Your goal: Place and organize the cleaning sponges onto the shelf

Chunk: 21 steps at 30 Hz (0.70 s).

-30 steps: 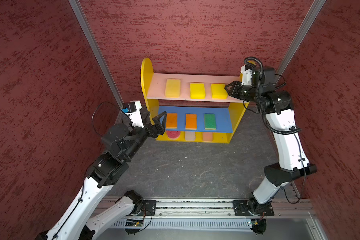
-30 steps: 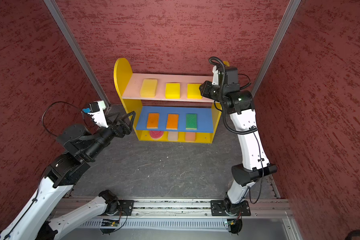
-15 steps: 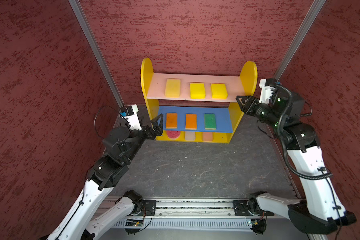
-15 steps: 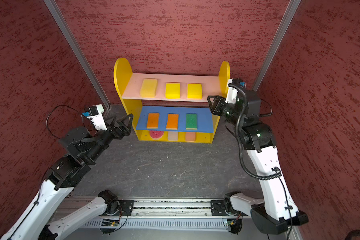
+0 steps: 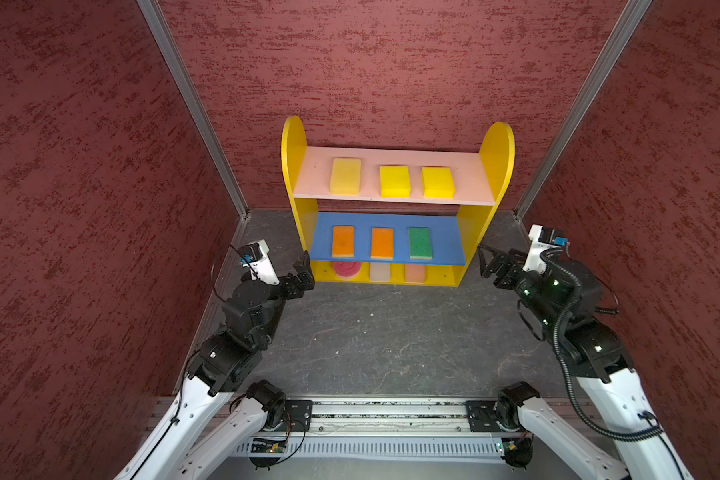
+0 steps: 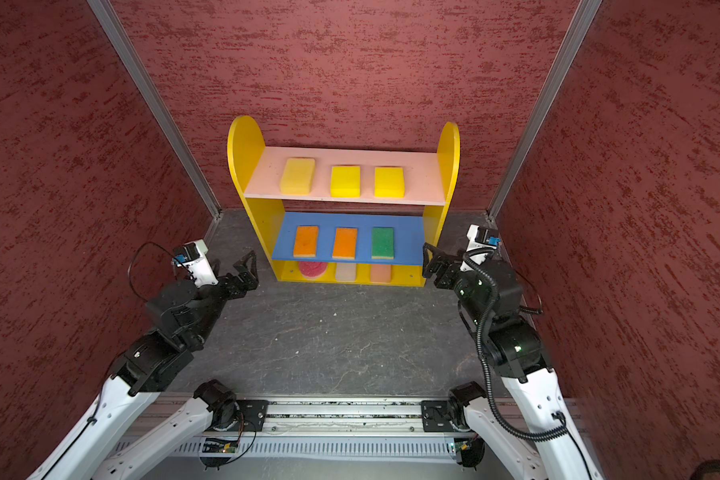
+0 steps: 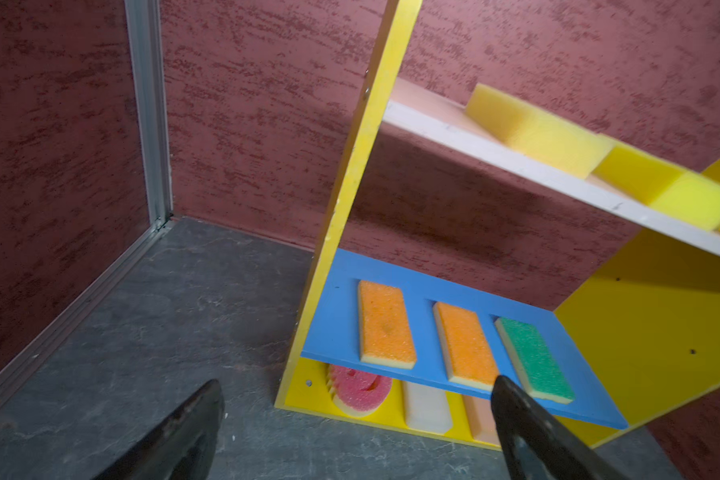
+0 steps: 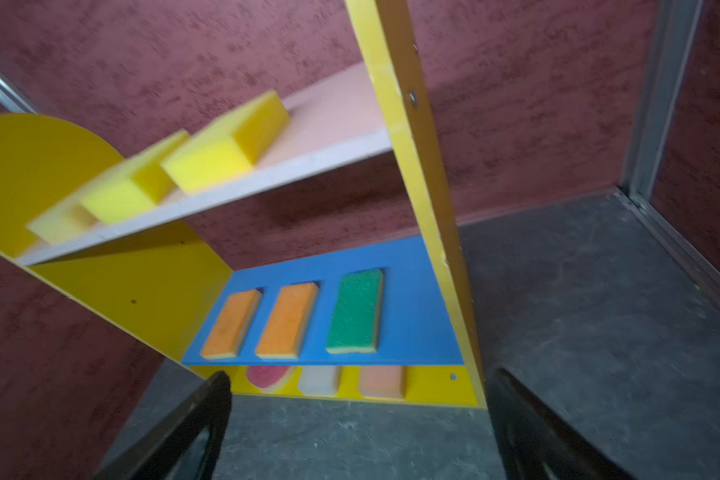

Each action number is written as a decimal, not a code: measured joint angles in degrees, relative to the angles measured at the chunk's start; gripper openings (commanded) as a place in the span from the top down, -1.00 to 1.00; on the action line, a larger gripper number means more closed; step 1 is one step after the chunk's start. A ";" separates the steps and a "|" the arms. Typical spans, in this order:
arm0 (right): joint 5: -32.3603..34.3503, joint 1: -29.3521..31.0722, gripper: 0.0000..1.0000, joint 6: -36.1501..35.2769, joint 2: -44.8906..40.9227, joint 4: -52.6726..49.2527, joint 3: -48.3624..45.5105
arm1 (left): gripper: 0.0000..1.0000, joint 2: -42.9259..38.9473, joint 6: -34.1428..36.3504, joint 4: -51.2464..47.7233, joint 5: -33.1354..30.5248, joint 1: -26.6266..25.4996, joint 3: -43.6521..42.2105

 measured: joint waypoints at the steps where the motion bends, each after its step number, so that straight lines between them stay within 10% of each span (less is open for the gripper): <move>1: 1.27 0.00 -0.97 -0.70 -0.20 1.07 -2.54 | -0.99 0.07 0.15 0.61 -0.83 0.02 -1.36; 21: 23.63 -0.02 -0.97 -15.45 -6.14 39.32 -44.46 | -0.99 15.72 15.61 28.72 -7.93 3.28 -25.99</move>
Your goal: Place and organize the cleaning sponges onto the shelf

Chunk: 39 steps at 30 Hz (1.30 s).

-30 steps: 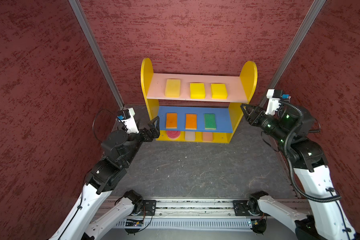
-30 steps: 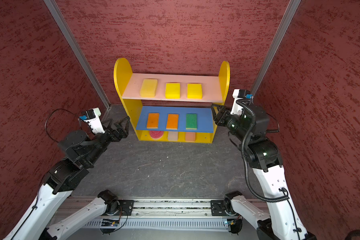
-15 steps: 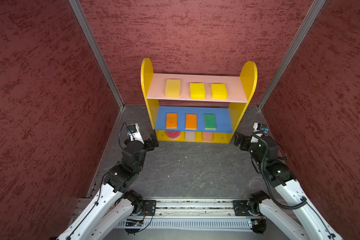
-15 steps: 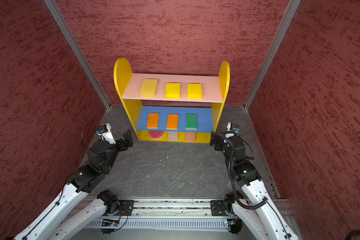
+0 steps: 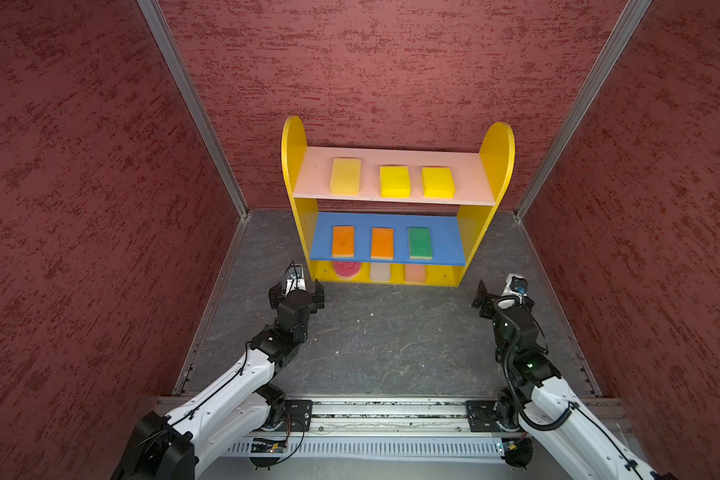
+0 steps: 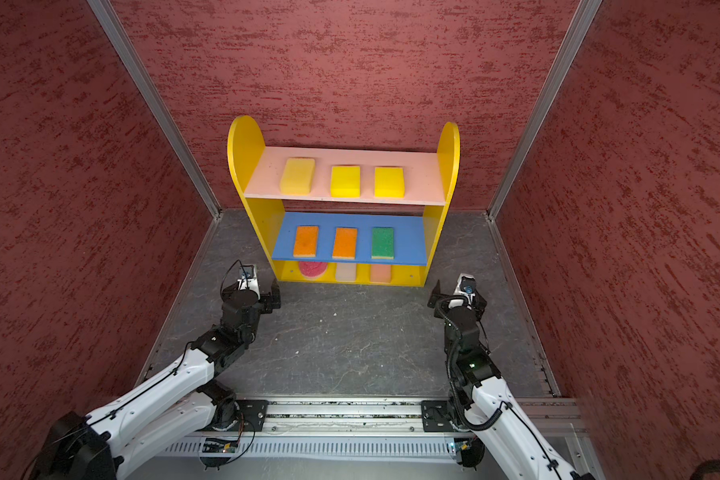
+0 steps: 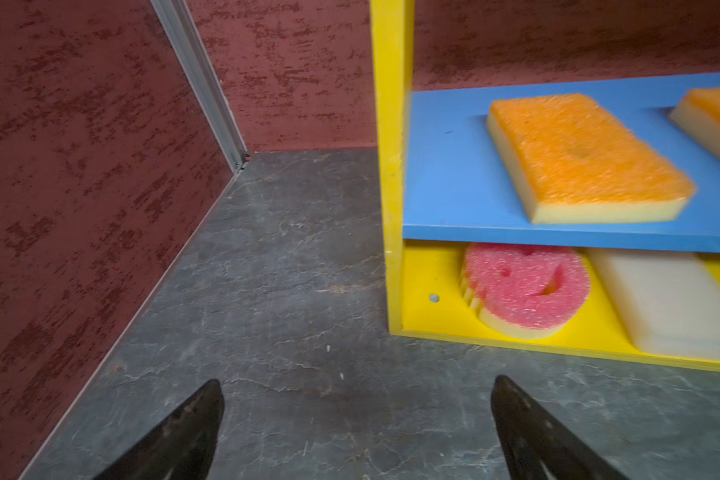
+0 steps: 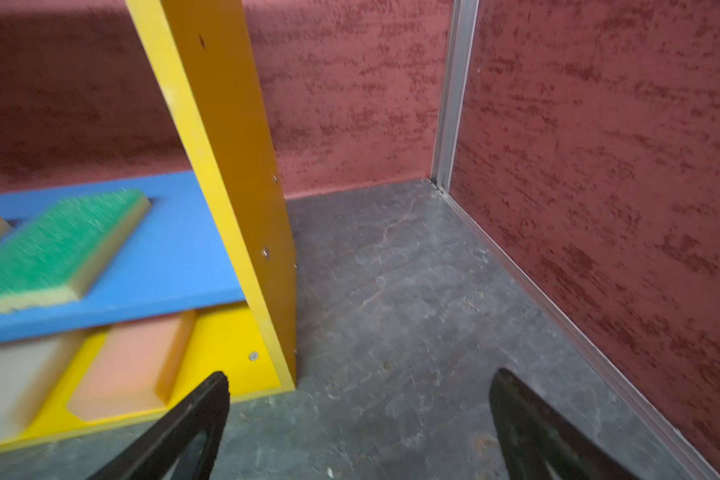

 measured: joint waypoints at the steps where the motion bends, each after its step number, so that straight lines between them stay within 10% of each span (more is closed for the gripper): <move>1: 0.55 -0.04 -0.97 -0.35 0.61 1.36 -1.25 | -0.99 0.63 0.24 0.70 -0.09 0.68 -0.02; 13: 0.90 -6.16 -0.97 -1.75 14.93 22.10 -6.21 | -0.99 8.70 0.13 15.89 6.78 16.63 -5.14; 39: -16.61 -20.52 -0.98 -0.57 53.44 59.49 0.02 | -0.99 35.39 0.70 41.70 30.40 28.24 0.81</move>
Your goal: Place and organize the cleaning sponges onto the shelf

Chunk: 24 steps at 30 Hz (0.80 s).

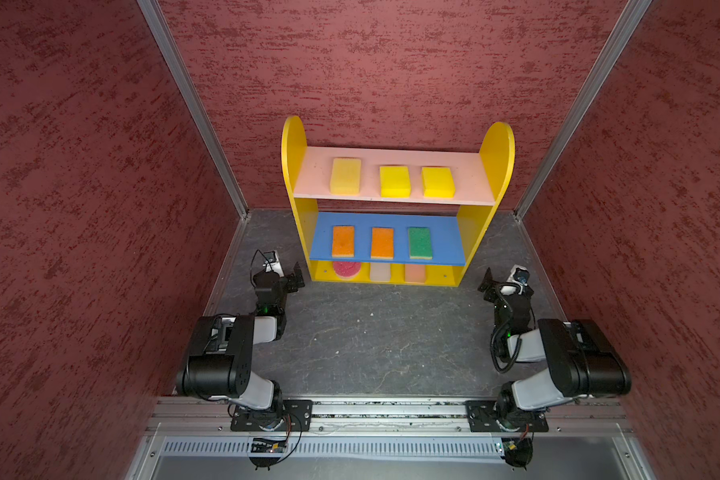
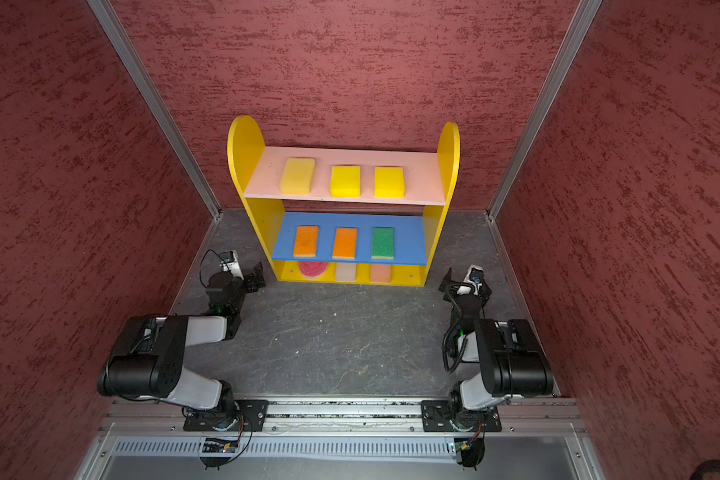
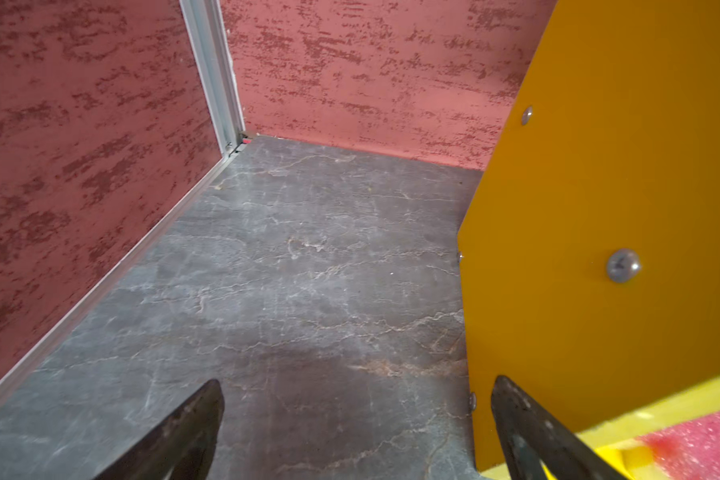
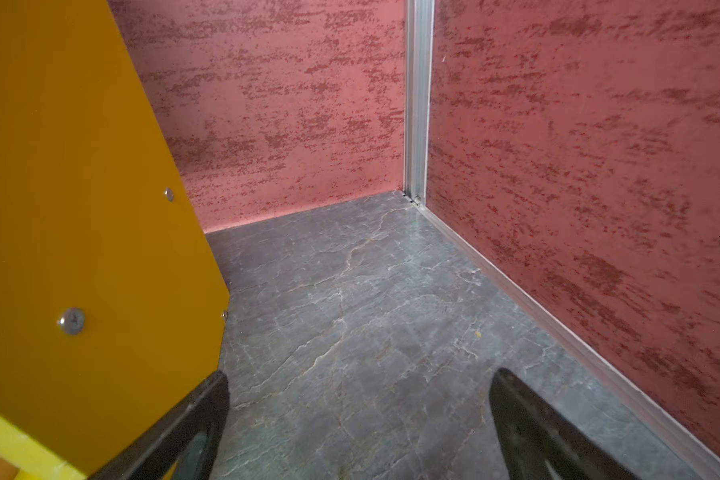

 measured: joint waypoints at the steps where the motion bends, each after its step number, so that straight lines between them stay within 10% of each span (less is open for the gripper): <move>1: -0.39 -0.04 -0.98 0.00 0.31 -0.26 0.00 | -0.99 0.31 0.09 0.35 0.20 0.00 -0.07; 24: -6.38 -0.11 -0.98 -1.60 0.59 -5.07 4.50 | -0.99 0.79 0.63 3.72 3.41 -0.31 -1.77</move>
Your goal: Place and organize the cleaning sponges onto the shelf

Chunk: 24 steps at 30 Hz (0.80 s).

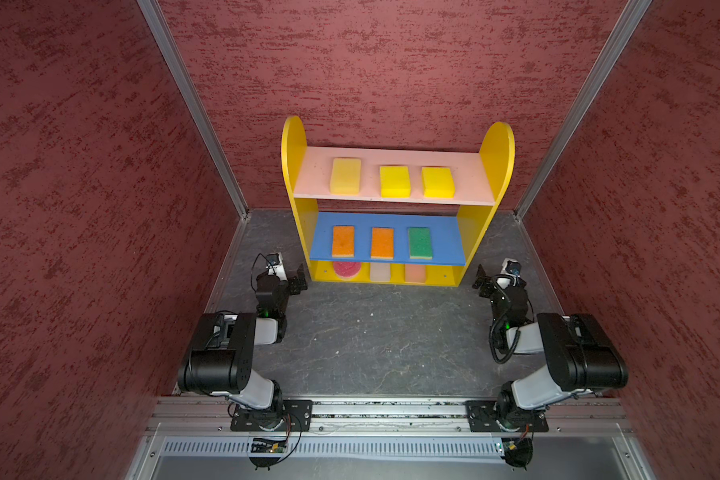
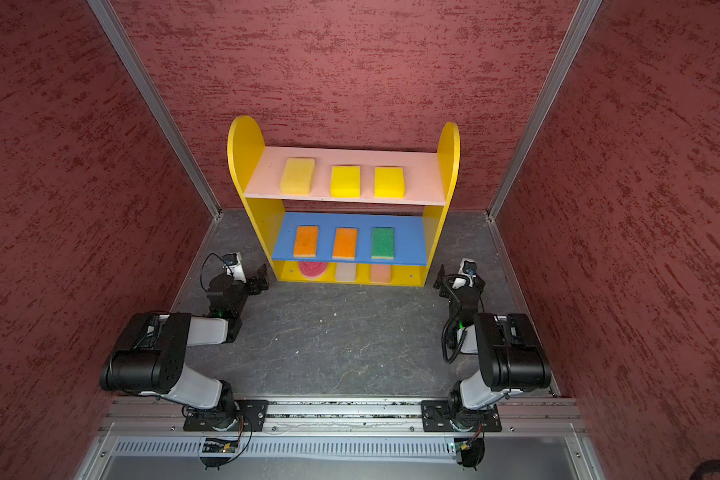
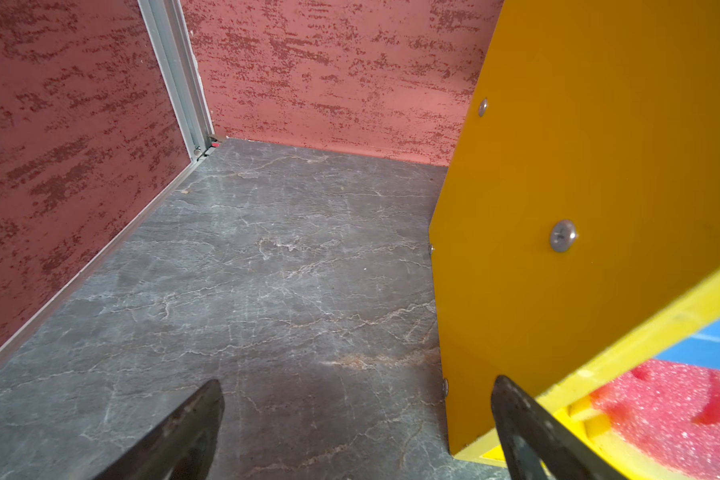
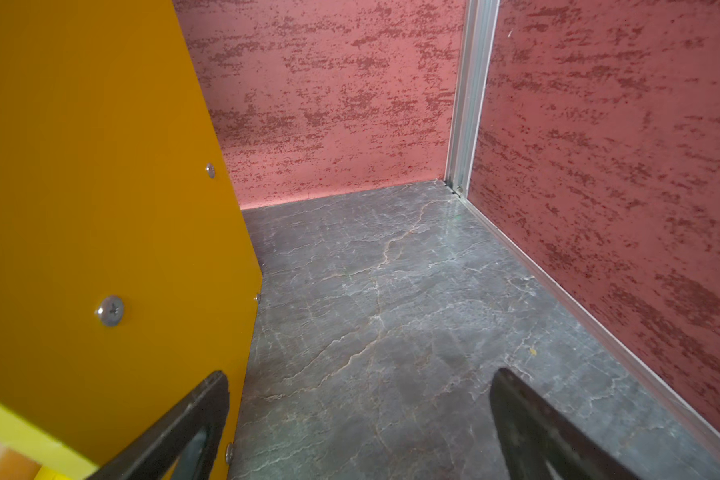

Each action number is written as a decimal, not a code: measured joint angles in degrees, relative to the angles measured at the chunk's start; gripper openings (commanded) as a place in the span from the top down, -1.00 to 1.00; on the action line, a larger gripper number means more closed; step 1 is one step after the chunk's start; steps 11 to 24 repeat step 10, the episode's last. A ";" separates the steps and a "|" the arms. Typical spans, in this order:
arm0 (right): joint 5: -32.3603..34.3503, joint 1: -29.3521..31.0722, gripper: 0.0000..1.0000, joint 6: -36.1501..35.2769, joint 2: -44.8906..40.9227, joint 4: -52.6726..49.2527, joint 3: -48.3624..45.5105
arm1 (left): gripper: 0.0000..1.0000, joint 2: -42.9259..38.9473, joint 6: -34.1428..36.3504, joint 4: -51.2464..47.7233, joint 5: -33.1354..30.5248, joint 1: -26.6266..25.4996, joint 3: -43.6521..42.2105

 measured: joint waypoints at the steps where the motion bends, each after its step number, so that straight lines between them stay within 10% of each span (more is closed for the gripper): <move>1: -0.20 0.00 -0.98 -0.11 0.00 -0.13 0.04 | -0.99 0.00 0.00 -0.02 -0.04 0.00 0.00; 24: -1.16 -0.04 -0.97 -0.17 0.00 -1.01 1.07 | -0.99 0.00 0.09 -0.09 -0.28 0.00 0.00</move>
